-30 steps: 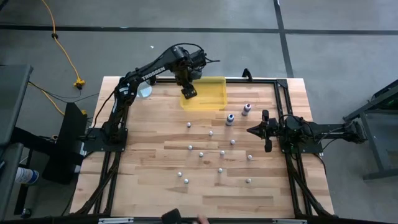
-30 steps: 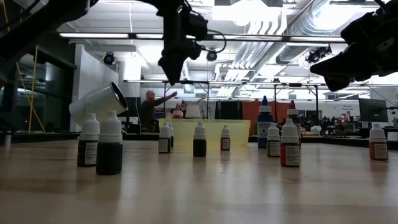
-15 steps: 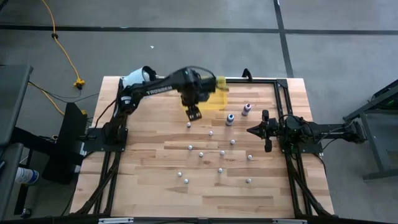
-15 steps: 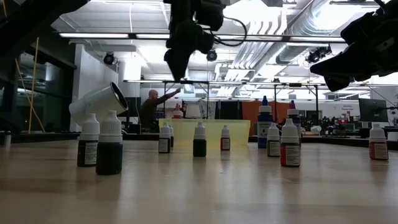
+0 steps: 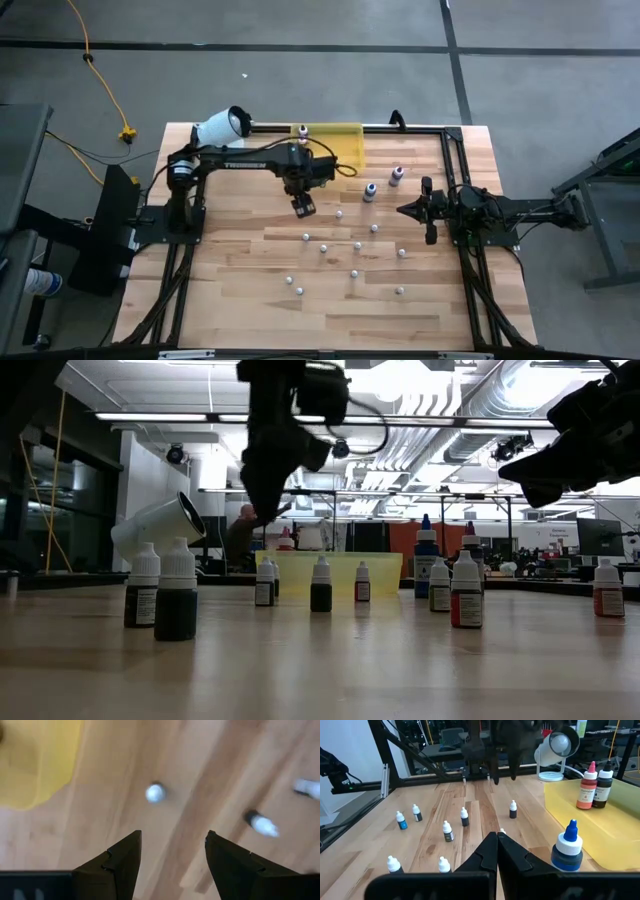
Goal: Pick & Place food coloring
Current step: Put the top small purple food coloring bottle into the yellow container
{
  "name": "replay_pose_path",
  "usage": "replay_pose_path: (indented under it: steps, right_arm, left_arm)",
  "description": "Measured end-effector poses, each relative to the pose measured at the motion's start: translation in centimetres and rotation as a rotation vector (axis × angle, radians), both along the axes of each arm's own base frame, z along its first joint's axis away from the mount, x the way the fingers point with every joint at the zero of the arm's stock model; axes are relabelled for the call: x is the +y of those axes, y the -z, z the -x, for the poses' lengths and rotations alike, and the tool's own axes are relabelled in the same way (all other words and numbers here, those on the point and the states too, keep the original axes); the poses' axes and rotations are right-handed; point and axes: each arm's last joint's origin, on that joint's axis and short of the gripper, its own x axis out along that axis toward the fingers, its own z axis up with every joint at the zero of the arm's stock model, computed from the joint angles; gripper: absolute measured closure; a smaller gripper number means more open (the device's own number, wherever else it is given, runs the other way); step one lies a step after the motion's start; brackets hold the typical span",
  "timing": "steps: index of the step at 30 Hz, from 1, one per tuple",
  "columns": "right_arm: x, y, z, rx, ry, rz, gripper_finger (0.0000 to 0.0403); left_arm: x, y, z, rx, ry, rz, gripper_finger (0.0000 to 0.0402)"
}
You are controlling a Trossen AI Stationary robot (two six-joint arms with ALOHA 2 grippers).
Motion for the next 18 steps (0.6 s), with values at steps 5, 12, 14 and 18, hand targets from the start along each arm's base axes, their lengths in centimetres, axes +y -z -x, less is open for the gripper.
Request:
replay_pose_path:
  steps: [5,12,14,18]
  right_arm:
    - [0.0,0.1,0.0,0.006,-0.001,0.0,0.0402]
    - [0.0,0.0,0.0,0.006,-0.002,0.0,0.0402]
    - [0.0,0.0,0.0,0.006,-0.001,0.0,0.0402]
    - [0.0,0.1,0.0,0.007,-0.002,0.0,0.0402]
  left_arm:
    - [0.5,1.3,0.7,0.047,-0.054,-0.03,0.0195]
    - [1.4,2.8,-0.8,-0.027,-0.09,0.017,0.0195]
    - [1.6,3.2,-0.8,-0.016,-0.096,0.032,0.0195]
    - [1.7,4.6,-1.4,-0.004,-0.092,0.033,0.0195]
